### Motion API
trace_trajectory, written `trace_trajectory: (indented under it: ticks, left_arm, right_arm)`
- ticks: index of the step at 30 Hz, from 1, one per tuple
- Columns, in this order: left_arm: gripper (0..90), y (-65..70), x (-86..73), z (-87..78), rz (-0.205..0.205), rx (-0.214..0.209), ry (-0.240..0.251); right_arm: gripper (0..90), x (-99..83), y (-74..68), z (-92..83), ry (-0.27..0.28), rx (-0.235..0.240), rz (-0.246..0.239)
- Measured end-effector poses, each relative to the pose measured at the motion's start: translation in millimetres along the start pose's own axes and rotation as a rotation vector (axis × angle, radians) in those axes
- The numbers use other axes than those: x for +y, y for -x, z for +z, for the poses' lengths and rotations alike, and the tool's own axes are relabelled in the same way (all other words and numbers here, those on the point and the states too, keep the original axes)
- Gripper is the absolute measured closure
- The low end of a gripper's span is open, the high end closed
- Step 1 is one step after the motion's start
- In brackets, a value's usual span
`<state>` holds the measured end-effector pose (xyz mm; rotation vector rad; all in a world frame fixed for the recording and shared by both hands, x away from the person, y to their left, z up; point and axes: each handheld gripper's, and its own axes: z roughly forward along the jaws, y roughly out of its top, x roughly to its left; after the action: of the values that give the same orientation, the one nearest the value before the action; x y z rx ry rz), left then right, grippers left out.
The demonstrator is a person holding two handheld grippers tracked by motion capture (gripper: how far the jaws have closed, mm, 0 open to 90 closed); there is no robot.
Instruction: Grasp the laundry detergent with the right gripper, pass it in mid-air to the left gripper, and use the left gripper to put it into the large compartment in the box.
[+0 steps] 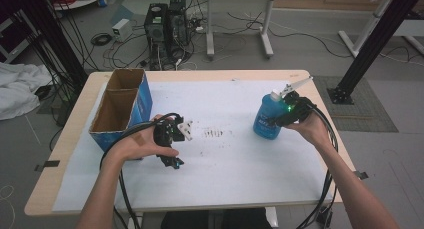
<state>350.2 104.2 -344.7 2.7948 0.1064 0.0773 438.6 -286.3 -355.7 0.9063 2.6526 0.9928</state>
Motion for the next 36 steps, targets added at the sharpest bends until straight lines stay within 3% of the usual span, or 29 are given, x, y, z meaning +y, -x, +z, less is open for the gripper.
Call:
trace_trajectory:
  ticks: [36]
  left_arm:
    - [17.6,-0.2,-2.5,0.1,-0.001,0.000,-0.002]
  right_arm:
    - [41.5,-0.8,1.0,4.6,0.007,0.009,-0.009]
